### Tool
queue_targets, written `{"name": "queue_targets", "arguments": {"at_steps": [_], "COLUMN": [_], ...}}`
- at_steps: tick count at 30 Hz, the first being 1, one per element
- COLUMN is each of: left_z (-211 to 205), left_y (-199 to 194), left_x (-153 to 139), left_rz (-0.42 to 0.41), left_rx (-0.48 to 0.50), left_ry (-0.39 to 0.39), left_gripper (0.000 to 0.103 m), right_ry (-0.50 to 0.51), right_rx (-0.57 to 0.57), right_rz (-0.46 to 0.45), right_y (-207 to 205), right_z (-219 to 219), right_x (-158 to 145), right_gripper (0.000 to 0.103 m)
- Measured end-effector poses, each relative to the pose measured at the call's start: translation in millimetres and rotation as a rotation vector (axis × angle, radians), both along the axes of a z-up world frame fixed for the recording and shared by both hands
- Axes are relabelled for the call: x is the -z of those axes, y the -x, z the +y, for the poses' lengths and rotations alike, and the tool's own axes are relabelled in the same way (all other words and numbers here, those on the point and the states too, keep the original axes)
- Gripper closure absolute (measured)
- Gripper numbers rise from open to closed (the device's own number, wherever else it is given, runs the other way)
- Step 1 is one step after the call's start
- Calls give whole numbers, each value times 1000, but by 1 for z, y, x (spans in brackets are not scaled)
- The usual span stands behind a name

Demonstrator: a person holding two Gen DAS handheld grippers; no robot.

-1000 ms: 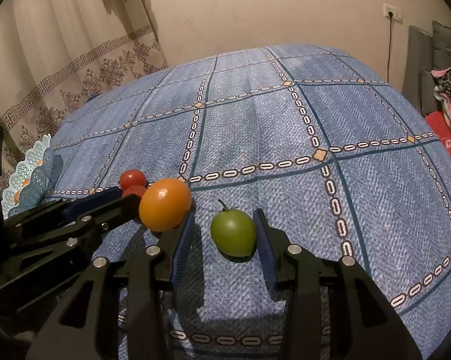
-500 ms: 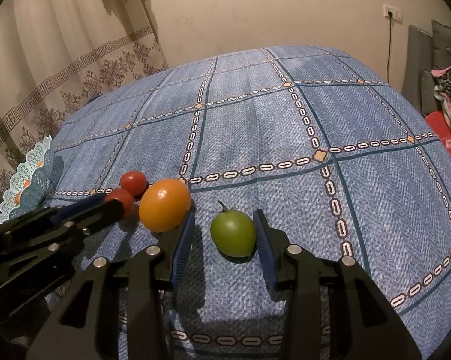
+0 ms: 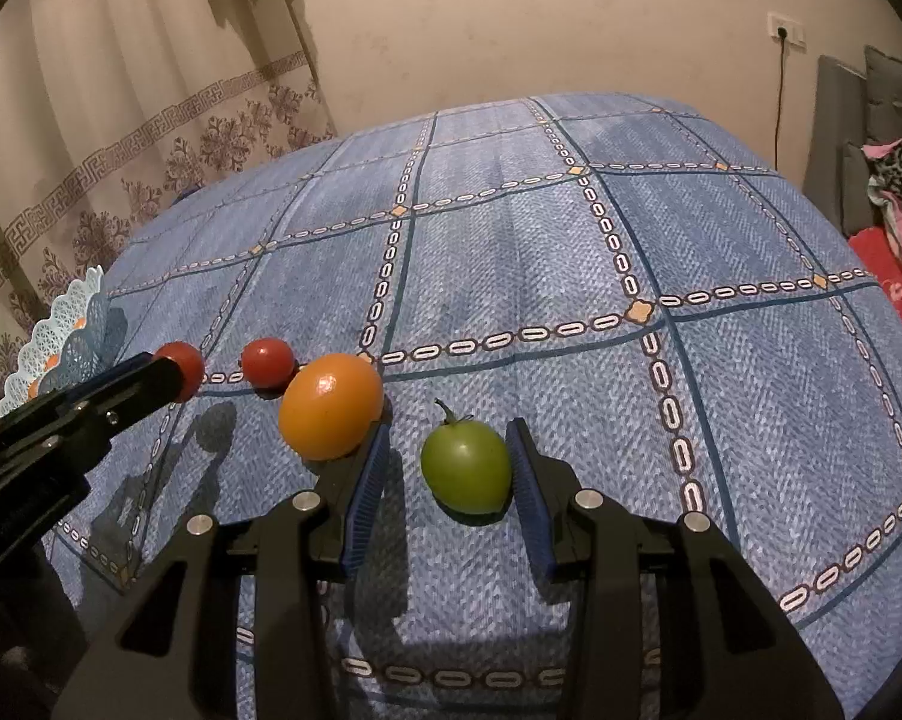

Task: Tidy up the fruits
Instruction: 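Grasp a red tomato with the left tool while the right tool holds the green tomato, then carry the red tomato into the basket with the left tool while the right tool drops the green tomato there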

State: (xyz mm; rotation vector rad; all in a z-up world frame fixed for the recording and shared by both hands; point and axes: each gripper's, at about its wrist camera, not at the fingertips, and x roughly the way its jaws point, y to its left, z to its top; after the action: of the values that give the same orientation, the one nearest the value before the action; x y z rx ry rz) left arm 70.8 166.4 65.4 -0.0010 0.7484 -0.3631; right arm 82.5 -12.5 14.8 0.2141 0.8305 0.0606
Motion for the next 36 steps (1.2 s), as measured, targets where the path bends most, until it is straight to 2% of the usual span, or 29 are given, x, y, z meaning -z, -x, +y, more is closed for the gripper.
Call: {"name": "queue_targets", "arguments": {"at_steps": [9, 12, 17, 25, 36], "left_z": [17, 21, 34, 85, 163], "left_y": [11, 15, 22, 24, 27], "left_x": [-9, -13, -21, -35, -46], "left_rz": [-31, -44, -71, -105, -140], "left_rx": [-35, -38, -68, -188, -365], "left_ry": [19, 27, 31, 50, 36], "left_gripper": [78, 78, 78, 78, 78], "right_ry": [41, 76, 72, 20, -18], "right_rx": [15, 34, 35, 10, -113], "right_rz": [3, 3, -2, -61, -85], "right_y": [9, 11, 16, 22, 11], "right_z": [3, 6, 7, 21, 76], "right_x": [0, -1, -4, -28, -49], "right_gripper": [62, 73, 74, 74, 74]}}
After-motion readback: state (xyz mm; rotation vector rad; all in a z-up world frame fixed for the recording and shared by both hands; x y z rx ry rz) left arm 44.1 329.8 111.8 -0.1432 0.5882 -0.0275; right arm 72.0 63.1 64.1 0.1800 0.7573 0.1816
